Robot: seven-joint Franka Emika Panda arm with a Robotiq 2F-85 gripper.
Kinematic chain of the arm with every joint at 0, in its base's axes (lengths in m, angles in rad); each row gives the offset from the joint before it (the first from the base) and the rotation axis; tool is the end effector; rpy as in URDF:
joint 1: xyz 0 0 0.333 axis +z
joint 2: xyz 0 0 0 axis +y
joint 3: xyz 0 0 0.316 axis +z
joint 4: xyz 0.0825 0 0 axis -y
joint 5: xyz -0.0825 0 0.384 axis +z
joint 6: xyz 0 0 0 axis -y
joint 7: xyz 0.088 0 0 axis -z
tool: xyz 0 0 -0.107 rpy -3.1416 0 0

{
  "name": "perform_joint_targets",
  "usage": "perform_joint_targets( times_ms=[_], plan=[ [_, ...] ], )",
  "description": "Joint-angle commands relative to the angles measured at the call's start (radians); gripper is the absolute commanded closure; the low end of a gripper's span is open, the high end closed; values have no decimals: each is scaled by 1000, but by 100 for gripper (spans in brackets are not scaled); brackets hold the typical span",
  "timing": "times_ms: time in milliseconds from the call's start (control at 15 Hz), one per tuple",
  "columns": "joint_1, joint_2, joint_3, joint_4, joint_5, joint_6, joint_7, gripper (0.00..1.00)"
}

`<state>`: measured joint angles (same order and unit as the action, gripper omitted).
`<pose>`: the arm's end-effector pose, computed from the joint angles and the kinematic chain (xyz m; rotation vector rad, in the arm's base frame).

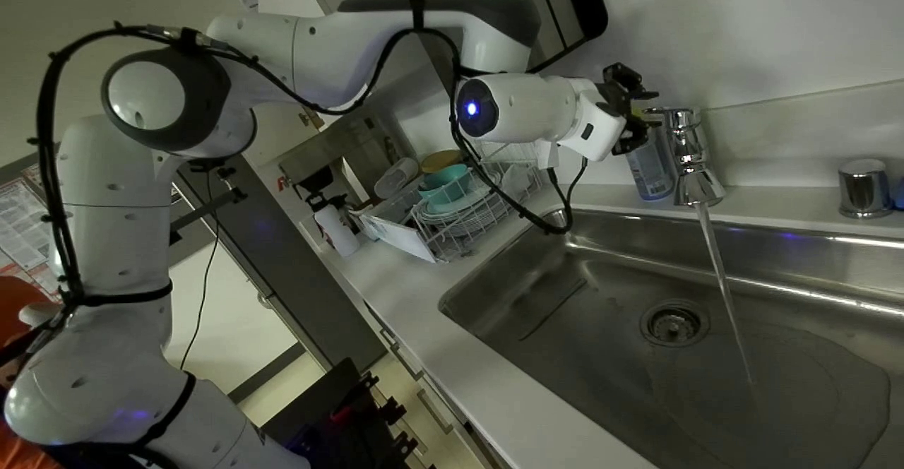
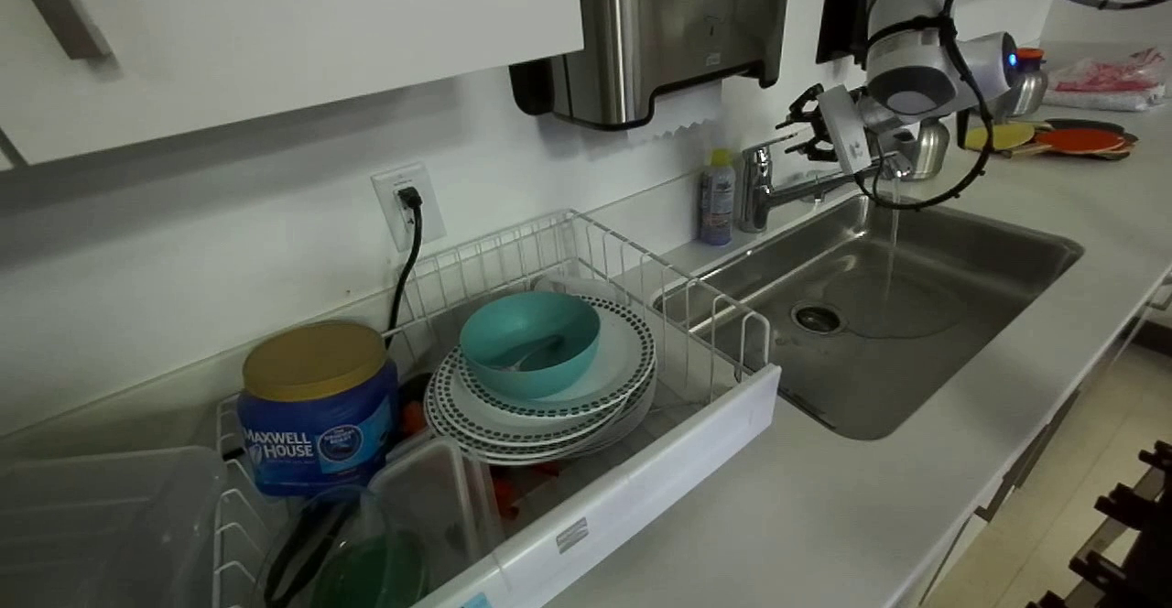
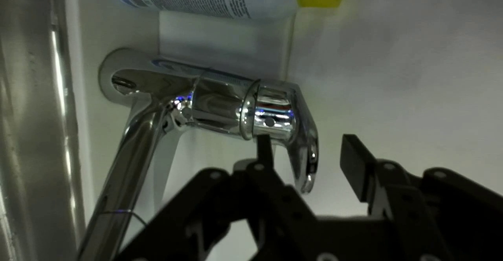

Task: Flip the faucet open

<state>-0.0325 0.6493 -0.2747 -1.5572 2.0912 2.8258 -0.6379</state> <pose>0.6695 -0.2253 0.2971 -1.6642 1.4886 -1.0352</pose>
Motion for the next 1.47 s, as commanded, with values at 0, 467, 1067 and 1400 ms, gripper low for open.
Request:
perform_joint_targets(
  times_ms=[0, 467, 1067, 1400],
  plan=[
    [43, -130, 21, -82, -200, 76, 119, 21],
    [41, -126, 23, -95, -200, 59, 115, 0],
    [43, -82, 12, -31, -183, 60, 103, 0],
    [45, -99, 12, -61, -184, 64, 103, 0]
  ],
)
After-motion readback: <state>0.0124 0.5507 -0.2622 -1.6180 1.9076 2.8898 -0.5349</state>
